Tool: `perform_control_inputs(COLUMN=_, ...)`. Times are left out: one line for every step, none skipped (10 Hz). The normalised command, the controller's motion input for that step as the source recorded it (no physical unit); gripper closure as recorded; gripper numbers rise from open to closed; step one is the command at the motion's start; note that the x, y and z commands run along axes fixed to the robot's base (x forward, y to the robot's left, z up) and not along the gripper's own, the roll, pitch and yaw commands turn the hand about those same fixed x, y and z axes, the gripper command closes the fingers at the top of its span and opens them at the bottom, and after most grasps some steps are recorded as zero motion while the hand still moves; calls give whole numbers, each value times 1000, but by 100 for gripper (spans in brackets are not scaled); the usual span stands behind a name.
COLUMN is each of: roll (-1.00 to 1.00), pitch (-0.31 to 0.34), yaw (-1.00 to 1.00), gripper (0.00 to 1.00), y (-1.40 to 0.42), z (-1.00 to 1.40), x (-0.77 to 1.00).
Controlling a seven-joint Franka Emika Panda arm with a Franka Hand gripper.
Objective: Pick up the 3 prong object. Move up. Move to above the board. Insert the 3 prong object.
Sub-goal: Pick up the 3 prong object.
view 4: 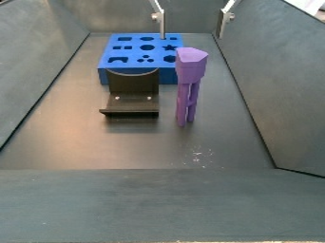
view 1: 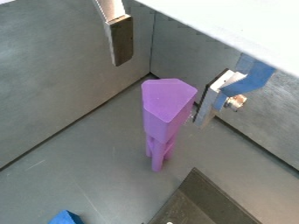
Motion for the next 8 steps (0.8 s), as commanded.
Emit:
perform_control_inputs(roll=-66, pitch=0, yaw=0, gripper=0, y=31, z=-100, x=0)
perform_control_inputs(roll=0, pitch=14, yaw=20, gripper=0, y=209, z=-289, x=89)
perform_control_inputs(roll=0, pitch=10, yaw=146, gripper=0, y=183, z=-283, x=120)
perform_control_inputs(roll=-29, pitch=0, yaw=114, gripper=0, y=203, z=-323, x=0)
perform_control_inputs(roll=-47, pitch=0, yaw=43, gripper=0, y=66, z=-283, x=0)
perform_control_inputs(roll=-80, pitch=-14, yaw=40, gripper=0, y=34, z=-326, x=-14)
perform_control_inputs(roll=-89, pitch=-36, yaw=49, gripper=0, y=17, z=-354, x=-37)
perform_control_inputs(roll=-81, pitch=-34, yaw=83, gripper=0, y=0, z=-371, x=-20)
